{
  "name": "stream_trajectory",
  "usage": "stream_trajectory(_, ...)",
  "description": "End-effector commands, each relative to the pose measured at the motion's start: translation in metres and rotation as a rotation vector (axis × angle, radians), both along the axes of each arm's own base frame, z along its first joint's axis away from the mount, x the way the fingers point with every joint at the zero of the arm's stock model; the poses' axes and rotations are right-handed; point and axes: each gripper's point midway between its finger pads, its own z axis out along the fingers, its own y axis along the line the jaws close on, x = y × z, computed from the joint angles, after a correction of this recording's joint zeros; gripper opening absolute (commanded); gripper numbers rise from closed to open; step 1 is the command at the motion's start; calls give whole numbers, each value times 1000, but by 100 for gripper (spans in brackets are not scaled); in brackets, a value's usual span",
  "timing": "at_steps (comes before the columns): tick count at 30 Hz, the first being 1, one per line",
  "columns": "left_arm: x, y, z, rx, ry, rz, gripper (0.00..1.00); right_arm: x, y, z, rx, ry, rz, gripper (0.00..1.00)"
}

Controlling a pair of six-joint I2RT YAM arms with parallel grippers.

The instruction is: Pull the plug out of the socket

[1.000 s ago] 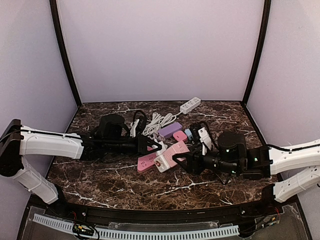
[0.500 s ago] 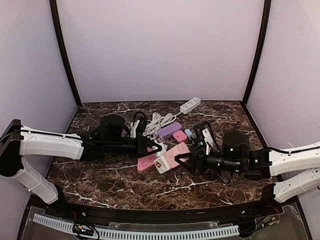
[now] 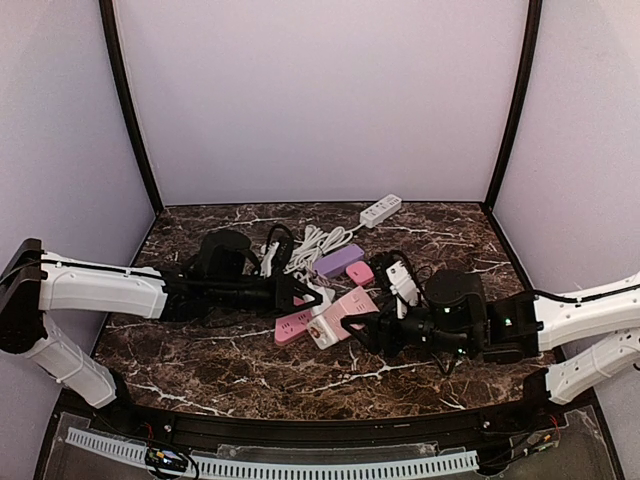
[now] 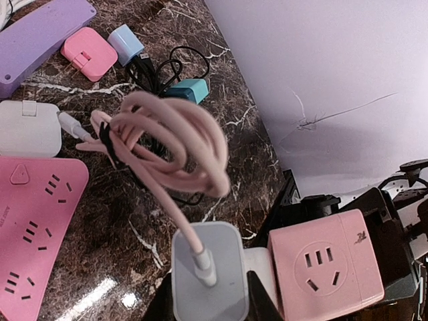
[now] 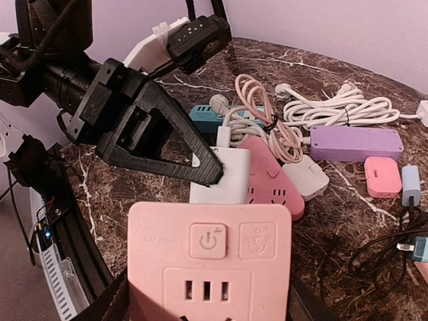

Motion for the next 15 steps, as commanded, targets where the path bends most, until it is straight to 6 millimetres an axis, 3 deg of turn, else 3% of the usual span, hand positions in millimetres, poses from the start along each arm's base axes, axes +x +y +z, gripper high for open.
stream_trajectory(1,4,21,-35,129,56,41,1,9,5,40,27,-137,-82,0)
stream_trajectory(9,5,29,-46,153,86,61,1,1,14,40,-57,-218,-86,0)
stream_trajectory(15,6,29,-45,138,77,60,1,4,10,40,-46,-204,-116,0)
